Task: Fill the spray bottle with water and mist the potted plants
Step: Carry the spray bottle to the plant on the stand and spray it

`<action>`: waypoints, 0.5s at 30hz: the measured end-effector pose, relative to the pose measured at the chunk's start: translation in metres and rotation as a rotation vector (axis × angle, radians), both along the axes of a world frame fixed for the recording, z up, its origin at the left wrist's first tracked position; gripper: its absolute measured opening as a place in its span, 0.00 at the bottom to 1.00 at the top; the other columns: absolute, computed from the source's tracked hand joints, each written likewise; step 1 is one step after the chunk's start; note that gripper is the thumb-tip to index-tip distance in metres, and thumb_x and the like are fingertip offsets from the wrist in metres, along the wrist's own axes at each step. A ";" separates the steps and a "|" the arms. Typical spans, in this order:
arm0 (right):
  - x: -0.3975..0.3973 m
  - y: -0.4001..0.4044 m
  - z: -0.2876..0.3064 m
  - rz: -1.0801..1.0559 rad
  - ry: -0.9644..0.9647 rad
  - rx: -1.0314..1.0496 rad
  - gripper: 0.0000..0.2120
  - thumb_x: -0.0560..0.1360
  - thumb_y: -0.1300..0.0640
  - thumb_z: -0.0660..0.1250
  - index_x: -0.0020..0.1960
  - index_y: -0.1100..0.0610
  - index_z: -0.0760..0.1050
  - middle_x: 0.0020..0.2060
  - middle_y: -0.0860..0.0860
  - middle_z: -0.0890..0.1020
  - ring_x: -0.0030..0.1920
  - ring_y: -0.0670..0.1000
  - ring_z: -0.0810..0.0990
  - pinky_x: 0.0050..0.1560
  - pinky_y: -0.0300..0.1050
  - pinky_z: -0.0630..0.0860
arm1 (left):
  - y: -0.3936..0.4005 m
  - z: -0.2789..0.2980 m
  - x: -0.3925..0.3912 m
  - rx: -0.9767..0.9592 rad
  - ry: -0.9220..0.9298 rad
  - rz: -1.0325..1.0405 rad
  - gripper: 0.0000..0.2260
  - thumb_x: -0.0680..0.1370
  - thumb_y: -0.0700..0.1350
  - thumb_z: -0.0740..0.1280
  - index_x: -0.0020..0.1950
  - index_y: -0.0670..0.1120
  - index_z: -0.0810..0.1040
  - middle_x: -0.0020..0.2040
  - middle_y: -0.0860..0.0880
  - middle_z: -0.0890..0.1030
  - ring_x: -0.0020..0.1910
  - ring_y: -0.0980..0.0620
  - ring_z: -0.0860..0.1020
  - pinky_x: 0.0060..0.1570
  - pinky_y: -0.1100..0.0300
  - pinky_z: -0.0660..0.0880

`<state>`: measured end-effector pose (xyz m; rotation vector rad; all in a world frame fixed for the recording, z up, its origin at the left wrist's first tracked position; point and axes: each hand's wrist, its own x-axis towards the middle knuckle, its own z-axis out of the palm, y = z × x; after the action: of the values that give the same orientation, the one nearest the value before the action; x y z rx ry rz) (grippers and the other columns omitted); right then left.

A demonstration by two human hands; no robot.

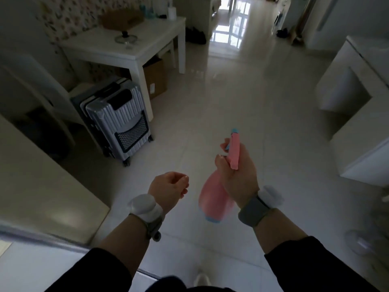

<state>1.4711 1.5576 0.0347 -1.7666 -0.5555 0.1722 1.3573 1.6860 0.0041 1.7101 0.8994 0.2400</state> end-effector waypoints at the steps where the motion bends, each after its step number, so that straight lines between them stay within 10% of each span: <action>1: 0.006 0.006 0.003 0.003 -0.011 -0.003 0.18 0.75 0.61 0.65 0.64 0.58 0.69 0.57 0.48 0.76 0.52 0.36 0.74 0.49 0.28 0.69 | 0.005 0.005 0.006 0.011 -0.003 0.002 0.04 0.78 0.44 0.66 0.49 0.45 0.80 0.41 0.49 0.84 0.36 0.53 0.81 0.40 0.62 0.80; 15: 0.253 0.246 -0.002 -0.047 0.027 -0.025 0.18 0.76 0.61 0.64 0.65 0.54 0.69 0.51 0.38 0.75 0.45 0.32 0.75 0.46 0.30 0.69 | 0.259 0.003 0.266 -0.012 -0.034 -0.056 0.05 0.78 0.43 0.66 0.49 0.44 0.81 0.41 0.47 0.84 0.36 0.52 0.81 0.42 0.59 0.81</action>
<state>1.7245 1.8036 0.0331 -1.7970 -0.4939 0.1708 1.6235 1.9452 0.0071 1.7130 0.8257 0.2249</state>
